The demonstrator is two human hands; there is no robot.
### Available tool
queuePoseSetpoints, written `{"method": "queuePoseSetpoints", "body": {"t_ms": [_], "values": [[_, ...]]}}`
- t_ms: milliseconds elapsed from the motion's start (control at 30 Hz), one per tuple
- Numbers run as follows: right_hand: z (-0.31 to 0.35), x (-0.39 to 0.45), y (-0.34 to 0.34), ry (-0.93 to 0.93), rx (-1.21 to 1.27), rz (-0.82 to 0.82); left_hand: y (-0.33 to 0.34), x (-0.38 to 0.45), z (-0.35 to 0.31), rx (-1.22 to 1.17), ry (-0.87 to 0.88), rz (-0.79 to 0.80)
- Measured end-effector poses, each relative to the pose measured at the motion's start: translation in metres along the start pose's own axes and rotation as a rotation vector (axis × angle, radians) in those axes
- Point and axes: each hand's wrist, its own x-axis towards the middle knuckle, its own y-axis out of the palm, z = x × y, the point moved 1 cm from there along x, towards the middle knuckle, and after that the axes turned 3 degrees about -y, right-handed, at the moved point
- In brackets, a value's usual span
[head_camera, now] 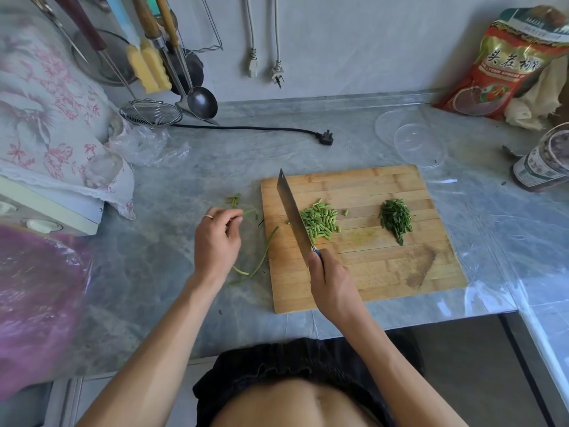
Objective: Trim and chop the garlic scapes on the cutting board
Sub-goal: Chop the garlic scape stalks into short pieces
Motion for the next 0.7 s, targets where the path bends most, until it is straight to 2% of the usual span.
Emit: {"method": "queuePoseSetpoints", "body": {"t_ms": [100, 200, 367, 500, 700], "values": [[0.003, 0.001, 0.004, 0.001, 0.023, -0.003, -0.009, 0.012, -0.002, -0.014, -0.029, 0.139], [0.006, 0.002, 0.006, 0.031, 0.026, -0.003, -0.005, 0.012, -0.004, -0.081, -0.255, 0.339], [0.005, 0.000, 0.001, 0.065, 0.096, -0.026, 0.000, 0.004, -0.012, -0.262, -0.444, 0.455], [0.001, 0.015, -0.006, 0.096, 0.120, -0.066, -0.005, 0.003, -0.032, -0.362, -0.413, 0.547], [0.018, 0.043, -0.011, 0.040, 0.204, -0.080, -0.010, 0.016, -0.047, -0.353, -0.269, 0.670]]}}
